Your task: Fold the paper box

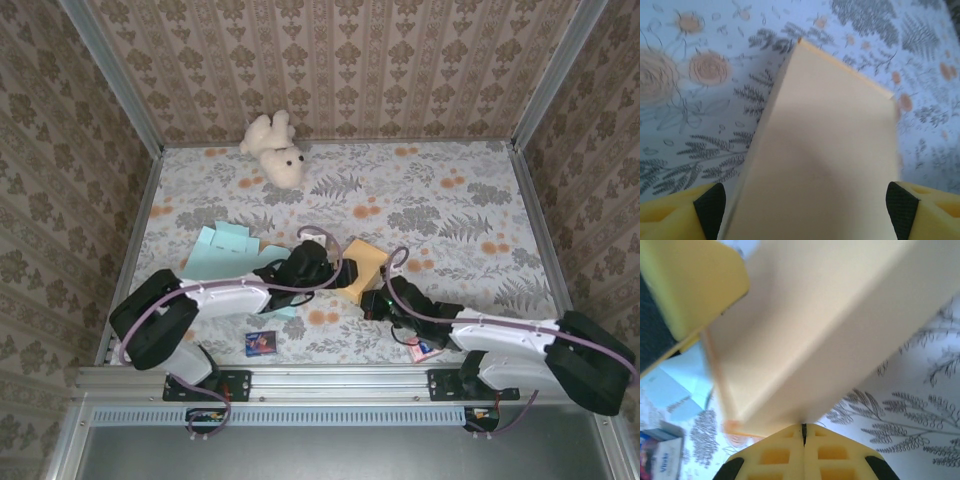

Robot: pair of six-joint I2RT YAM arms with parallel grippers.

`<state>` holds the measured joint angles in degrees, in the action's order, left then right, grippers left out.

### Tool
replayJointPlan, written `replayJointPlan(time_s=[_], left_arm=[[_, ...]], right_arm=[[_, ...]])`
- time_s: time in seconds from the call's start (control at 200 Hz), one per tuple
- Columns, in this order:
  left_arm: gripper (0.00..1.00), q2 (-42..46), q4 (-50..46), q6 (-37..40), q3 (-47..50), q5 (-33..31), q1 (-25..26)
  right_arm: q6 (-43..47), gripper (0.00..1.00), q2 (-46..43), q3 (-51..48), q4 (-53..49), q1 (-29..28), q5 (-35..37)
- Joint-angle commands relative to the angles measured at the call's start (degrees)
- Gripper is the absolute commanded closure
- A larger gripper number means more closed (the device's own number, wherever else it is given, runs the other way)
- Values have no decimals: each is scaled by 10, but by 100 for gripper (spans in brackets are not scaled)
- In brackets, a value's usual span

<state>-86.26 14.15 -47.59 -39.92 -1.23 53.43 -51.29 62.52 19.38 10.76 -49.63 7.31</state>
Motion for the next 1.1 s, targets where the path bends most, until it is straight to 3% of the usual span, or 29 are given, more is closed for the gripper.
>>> replayJointPlan(time_s=[0.0,0.205,0.43,0.84,1.095], left_arm=[[13,23,-25,23,1,22,-26],[13,10,-54,58,-37,21,-50],[13,-65,-67,111,-126,39,-56],[15,-222,-92,114,-244,80,-53],[15,-260,-94,99,-300,114,-16]], right_arm=[[37,98,-47,7,-85,38,4],[82,97,-94,17,-139,144,-37],[95,98,13,34,-65,242,-119],[92,99,196,71,74,253,-148],[36,99,226,35,218,240,-194]])
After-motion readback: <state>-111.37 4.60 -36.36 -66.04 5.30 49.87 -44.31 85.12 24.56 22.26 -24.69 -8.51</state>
